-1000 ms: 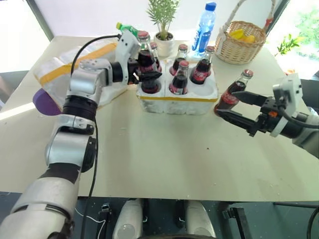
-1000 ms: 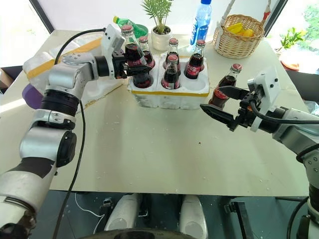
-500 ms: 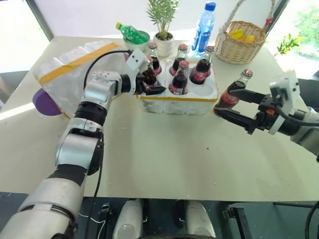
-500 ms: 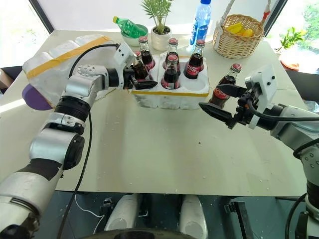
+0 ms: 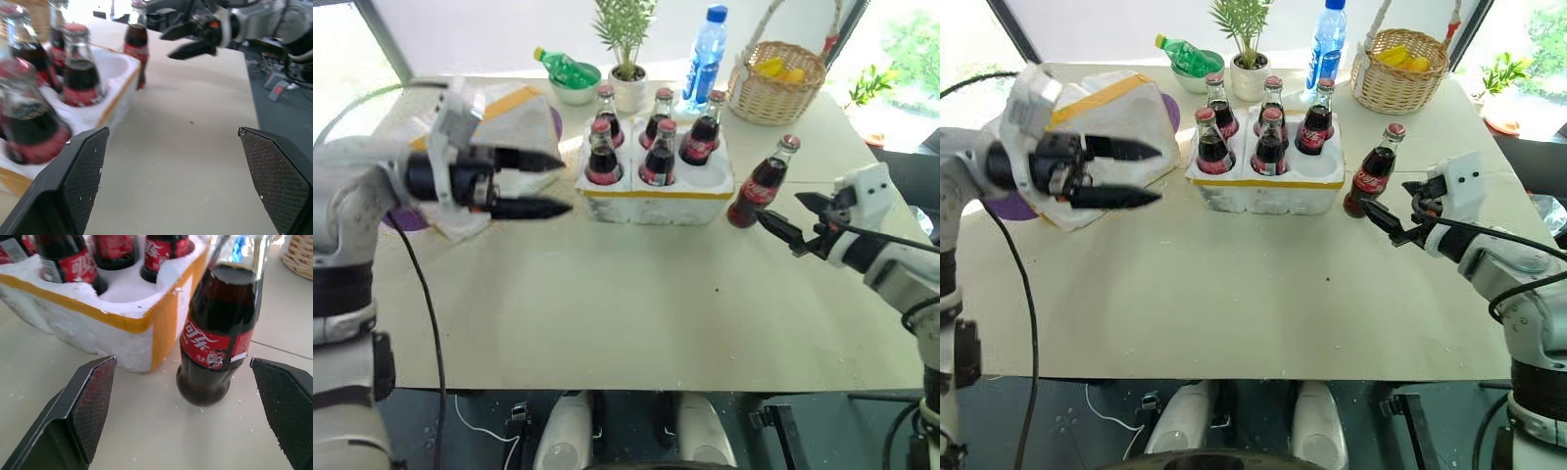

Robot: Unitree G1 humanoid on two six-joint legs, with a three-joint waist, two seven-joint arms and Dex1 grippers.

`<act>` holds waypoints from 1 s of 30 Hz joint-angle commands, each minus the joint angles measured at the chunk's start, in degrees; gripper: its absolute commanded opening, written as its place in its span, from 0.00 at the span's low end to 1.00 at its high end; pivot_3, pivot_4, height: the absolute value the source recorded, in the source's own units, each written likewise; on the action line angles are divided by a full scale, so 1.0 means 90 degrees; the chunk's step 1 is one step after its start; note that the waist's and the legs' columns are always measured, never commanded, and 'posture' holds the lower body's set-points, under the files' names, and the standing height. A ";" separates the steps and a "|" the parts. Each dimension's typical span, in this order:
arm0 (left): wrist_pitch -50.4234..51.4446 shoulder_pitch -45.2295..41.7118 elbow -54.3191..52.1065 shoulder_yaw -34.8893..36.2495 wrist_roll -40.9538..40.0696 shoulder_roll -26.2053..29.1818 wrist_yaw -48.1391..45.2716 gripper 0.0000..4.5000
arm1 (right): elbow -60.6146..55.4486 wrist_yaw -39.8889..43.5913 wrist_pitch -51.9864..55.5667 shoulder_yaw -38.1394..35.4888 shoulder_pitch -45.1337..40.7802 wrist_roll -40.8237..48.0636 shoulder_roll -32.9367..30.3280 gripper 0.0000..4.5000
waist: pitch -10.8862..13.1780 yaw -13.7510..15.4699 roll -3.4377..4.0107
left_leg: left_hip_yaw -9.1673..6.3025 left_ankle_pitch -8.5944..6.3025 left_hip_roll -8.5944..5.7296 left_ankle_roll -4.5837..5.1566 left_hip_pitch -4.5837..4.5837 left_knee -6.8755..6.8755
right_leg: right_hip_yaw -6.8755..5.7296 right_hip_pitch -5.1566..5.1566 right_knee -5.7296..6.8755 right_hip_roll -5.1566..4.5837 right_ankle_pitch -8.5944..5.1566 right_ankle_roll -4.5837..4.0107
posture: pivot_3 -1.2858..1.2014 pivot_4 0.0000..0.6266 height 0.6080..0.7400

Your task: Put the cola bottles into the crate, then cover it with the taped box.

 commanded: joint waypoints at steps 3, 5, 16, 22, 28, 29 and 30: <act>0.0231 0.0405 -0.0876 0.0482 -0.0530 0.0031 0.0768 0.99 | 0.1117 -0.0377 -0.0686 0.0209 -0.0865 -0.0716 0.0538 1.00 | 0.0000 -0.0022 0.0001 | 0.0002 0.0000 -0.0002 0.0000 0.0010 -0.0002 | 0.0003 0.0004 0.0002 0.0001 0.0000 0.0000 | 0.52 0.24 1.00; 0.0279 0.0513 -0.1040 0.0594 -0.0672 -0.0001 0.1036 0.99 | 0.1637 -0.0286 -0.0899 0.0324 -0.1204 -0.0877 0.0693 1.00 | 0.0000 -0.0042 0.0001 | 0.0002 0.0001 0.0000 -0.0002 0.0015 -0.0007 | 0.0003 0.0004 0.0005 0.0004 0.0000 -0.0001 | 0.52 0.24 1.00; 0.0293 0.1141 -0.1557 0.1085 -0.1183 0.0300 0.1825 1.00 | 0.3574 0.0312 -0.1859 0.0798 -0.2408 -0.1545 0.1135 0.94 | 0.0002 -0.0119 0.0005 | 0.0002 0.0002 -0.0001 -0.0004 0.0019 -0.0017 | 0.0003 0.0008 0.0000 0.0006 -0.0001 0.0000 | 0.52 0.24 1.00; 0.0164 0.1094 -0.1388 0.1083 -0.1258 0.0292 0.2037 1.00 | 0.2839 0.0548 -0.1863 0.0795 -0.2430 -0.1514 0.1077 0.61 | 0.0006 -0.0156 0.0012 | 0.0002 0.0003 -0.0001 -0.0006 0.0022 -0.0018 | 0.0003 0.0010 0.0001 0.0006 -0.0001 0.0000 | 0.52 0.24 1.00; 0.0045 0.1161 -0.1240 0.1106 -0.1286 0.0306 0.2134 1.00 | 0.2245 0.0638 -0.1415 0.0463 -0.3330 -0.1155 0.0792 0.61 | 0.0030 -0.0180 0.0052 | 0.0011 0.0004 -0.0001 -0.0008 0.0021 -0.0027 | 0.0007 0.0000 0.0001 0.0006 -0.0001 0.0000 | 0.52 0.24 1.00; 0.0024 0.1175 -0.1221 0.1103 -0.1277 0.0300 0.2149 1.00 | 0.2187 0.0670 -0.1283 0.0440 -0.3545 -0.1039 0.0783 0.61 | 0.0032 -0.0182 0.0055 | 0.0013 0.0004 0.0000 -0.0009 0.0021 -0.0028 | 0.0009 -0.0003 0.0002 0.0006 -0.0001 0.0000 | 0.52 0.24 1.00; 0.0001 0.1185 -0.1203 0.1094 -0.1266 0.0293 0.2164 1.00 | 0.2133 0.0707 -0.1160 0.0439 -0.3729 -0.0947 0.0780 0.61 | 0.0033 -0.0182 0.0056 | 0.0017 0.0005 0.0000 -0.0009 0.0020 -0.0029 | 0.0012 -0.0007 0.0003 0.0006 -0.0001 0.0000 | 0.52 0.24 1.00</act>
